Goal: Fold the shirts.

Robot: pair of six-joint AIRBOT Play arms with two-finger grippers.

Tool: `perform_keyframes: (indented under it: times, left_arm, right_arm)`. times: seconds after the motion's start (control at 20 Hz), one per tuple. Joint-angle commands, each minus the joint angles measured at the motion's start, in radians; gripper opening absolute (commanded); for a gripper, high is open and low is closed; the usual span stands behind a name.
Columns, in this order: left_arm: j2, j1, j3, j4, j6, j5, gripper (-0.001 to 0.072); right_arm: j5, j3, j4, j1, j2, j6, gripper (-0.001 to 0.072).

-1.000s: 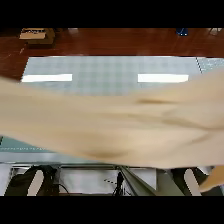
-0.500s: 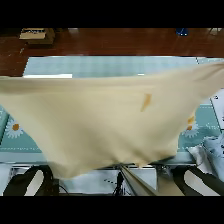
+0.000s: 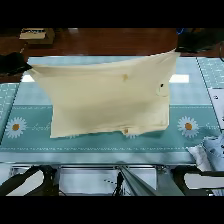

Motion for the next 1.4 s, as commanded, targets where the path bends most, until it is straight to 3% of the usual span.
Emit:
perform_keyframes:
  times: [0.0,0.35,0.6,0.75,0.9,1.15,1.2,1.25,1.35]
  left_arm:
    - [-0.172,-0.002,-0.003,-0.001,0.011,0.089,0.0017]
    - [-0.403,-0.047,-0.002,-0.053,0.022,0.188,0.0017]
    - [-0.401,-0.056,-0.001,-0.05,0.094,0.24,0.0018]
    - [-0.385,-0.039,-0.001,0.05,0.067,0.137,0.0018]
    - [-0.387,-0.051,-0.002,0.033,0.025,0.0,0.0017]
    - [-0.409,-0.095,-0.002,0.034,-0.01,-0.01,0.002]
    - [-0.411,-0.095,-0.002,0.035,-0.009,-0.012,0.0058]
    - [-0.406,-0.087,0.004,0.038,-0.008,-0.032,0.0181]
    - [-0.392,-0.048,0.047,0.084,0.013,-0.146,0.0493]
  right_arm:
    - [-0.139,0.0,0.01,0.016,-0.122,0.03,0.0042]
    - [-0.156,0.0,-0.005,0.027,-0.295,0.029,0.0043]
    - [-0.164,0.0,-0.025,0.027,-0.271,0.023,0.0042]
    - [-0.025,0.0,-0.154,0.027,-0.243,0.066,0.0042]
    - [0.115,0.0,-0.12,0.034,-0.249,0.067,0.0042]
    - [0.141,0.0,-0.106,0.076,-0.282,0.093,0.0046]
    - [0.136,0.0,-0.096,0.078,-0.286,0.088,0.017]
    - [0.145,0.001,-0.08,0.077,-0.283,0.05,0.03]
    - [0.239,0.001,-0.141,0.06,-0.242,-0.06,0.0333]
